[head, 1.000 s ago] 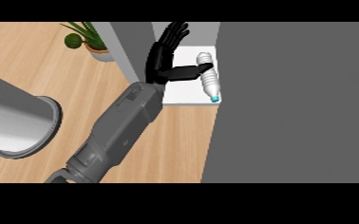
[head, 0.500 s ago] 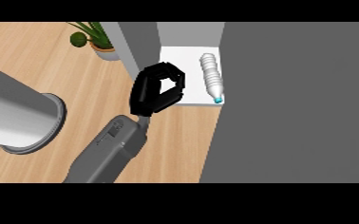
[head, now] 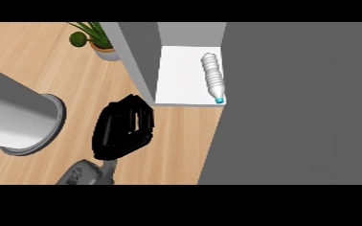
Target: Pick up the bottled water, place it into the cabinet and close the cabinet
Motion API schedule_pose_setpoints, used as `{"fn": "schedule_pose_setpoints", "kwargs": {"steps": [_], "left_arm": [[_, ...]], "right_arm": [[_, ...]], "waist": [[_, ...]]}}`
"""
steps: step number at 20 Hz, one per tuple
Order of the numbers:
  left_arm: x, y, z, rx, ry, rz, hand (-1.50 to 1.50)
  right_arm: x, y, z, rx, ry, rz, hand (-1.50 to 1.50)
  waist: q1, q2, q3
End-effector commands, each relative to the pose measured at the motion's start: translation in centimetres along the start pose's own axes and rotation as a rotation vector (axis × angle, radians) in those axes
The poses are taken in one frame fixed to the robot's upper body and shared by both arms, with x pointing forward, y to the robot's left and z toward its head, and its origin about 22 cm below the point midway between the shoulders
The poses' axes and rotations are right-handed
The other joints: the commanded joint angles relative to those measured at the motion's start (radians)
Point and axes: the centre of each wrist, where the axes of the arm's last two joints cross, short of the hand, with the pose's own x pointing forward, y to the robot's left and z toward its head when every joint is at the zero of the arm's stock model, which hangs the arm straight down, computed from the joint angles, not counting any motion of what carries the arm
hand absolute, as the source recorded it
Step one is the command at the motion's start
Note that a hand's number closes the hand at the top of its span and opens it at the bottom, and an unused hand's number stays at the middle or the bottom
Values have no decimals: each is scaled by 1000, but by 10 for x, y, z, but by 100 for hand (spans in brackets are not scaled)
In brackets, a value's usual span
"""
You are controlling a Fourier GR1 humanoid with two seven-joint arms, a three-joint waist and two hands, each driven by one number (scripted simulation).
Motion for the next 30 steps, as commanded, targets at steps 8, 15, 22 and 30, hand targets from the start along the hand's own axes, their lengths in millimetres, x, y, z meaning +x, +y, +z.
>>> {"fn": "schedule_pose_setpoints", "kwargs": {"steps": [8,15,22,30], "left_arm": [[36,46,56,69,-30,-12,150],[51,64,81,90,-36,-9,150],[60,88,96,72,-29,-11,150],[74,114,97,79,-38,-33,150]], "right_arm": [[20,57,-35,179,-58,-48,150],[21,89,-77,212,-139,102,150],[31,78,-109,70,-138,106,150],[29,49,-171,-83,-59,-15,150]], "waist": [[-5,4,-1],[7,3,-1],[33,8,-3],[37,17,-1]]}}
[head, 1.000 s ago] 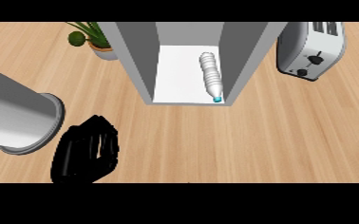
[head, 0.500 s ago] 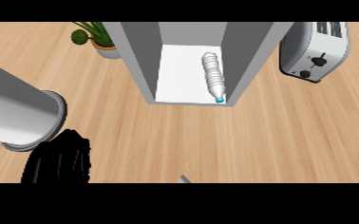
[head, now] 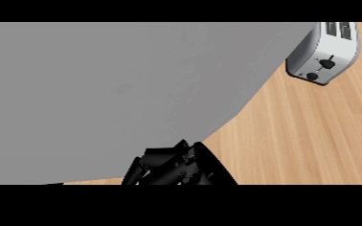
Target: Pick up the bottled water, place it into the cabinet and close the cabinet
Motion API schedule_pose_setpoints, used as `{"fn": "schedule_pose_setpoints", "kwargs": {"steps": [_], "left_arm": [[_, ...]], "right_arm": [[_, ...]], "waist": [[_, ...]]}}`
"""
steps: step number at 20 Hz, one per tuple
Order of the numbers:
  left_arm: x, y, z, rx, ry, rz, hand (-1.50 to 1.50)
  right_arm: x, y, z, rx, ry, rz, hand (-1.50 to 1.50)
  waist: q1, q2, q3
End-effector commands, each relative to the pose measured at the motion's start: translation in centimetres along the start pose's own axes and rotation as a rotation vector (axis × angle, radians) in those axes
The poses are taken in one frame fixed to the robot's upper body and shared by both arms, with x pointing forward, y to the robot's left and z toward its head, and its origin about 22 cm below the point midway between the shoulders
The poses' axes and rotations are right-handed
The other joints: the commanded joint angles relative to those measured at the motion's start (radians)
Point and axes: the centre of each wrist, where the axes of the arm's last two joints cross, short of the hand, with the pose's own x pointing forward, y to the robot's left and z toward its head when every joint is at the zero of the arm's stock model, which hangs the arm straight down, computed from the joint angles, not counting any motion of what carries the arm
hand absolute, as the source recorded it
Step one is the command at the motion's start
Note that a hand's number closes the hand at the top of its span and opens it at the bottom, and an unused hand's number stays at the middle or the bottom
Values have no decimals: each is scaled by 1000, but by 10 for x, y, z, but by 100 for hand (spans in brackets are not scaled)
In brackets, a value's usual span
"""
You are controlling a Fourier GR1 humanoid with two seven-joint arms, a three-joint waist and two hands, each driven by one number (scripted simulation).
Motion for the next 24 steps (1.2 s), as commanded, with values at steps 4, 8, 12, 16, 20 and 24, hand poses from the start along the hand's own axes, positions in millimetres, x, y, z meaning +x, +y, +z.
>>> {"fn": "schedule_pose_setpoints", "kwargs": {"steps": [4,8,12,16,20,24], "left_arm": [[8,23,3,9,-1,-6,150],[13,23,17,-13,9,-1,150],[13,32,18,-19,-7,-3,150],[26,31,5,-11,-18,-8,150],[16,37,15,-20,17,-8,150],[20,29,13,-48,-8,6,150]], "right_arm": [[-14,-34,-84,-30,85,-142,150],[-41,-55,-116,-13,147,-195,150],[-68,-95,-143,-25,147,-181,150],[-95,-126,-140,-41,179,-154,150],[-89,-139,-144,-49,189,-136,150],[-100,-158,-139,-43,174,-126,150]], "waist": [[-16,5,3],[-11,4,3],[-16,6,3],[-18,8,4],[-19,9,2],[-5,16,3]]}}
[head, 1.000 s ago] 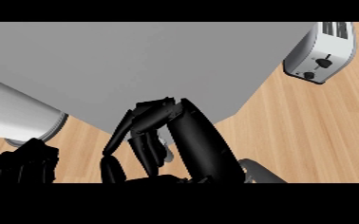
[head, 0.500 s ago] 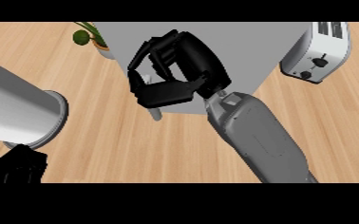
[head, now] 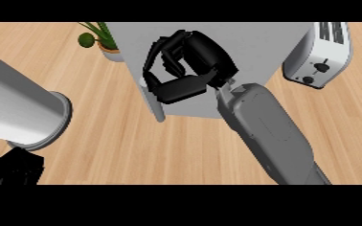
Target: Pick up the bottled water, place it into the cabinet and close the cabinet
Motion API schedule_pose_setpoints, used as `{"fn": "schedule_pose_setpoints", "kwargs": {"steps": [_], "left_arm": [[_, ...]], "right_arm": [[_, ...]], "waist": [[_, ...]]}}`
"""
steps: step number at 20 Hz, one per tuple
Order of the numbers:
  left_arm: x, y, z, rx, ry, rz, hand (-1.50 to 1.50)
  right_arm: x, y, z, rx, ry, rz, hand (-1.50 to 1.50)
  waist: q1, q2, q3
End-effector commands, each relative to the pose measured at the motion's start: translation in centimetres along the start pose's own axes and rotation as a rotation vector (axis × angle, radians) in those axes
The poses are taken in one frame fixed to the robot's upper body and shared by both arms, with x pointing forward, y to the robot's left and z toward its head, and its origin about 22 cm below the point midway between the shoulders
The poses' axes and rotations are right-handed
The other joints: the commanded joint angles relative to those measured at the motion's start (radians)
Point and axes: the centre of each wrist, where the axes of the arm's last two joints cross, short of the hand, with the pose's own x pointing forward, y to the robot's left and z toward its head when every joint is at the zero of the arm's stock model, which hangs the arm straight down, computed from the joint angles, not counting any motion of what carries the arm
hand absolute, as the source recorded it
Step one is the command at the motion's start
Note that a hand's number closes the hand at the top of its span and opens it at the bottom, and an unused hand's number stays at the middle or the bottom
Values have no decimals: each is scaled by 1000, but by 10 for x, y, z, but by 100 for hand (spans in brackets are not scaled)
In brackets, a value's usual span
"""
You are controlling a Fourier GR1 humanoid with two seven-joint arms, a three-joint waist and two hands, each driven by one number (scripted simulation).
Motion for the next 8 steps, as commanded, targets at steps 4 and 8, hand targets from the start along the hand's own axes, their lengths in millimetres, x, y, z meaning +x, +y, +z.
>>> {"fn": "schedule_pose_setpoints", "kwargs": {"steps": [4,8], "left_arm": [[-1,-7,-10,-12,-5,15,150],[1,-3,-11,-10,-11,9,150]], "right_arm": [[-22,-65,5,-215,83,11,150],[-27,-75,13,-226,86,19,150]], "waist": [[-9,66,7],[-7,64,6]]}}
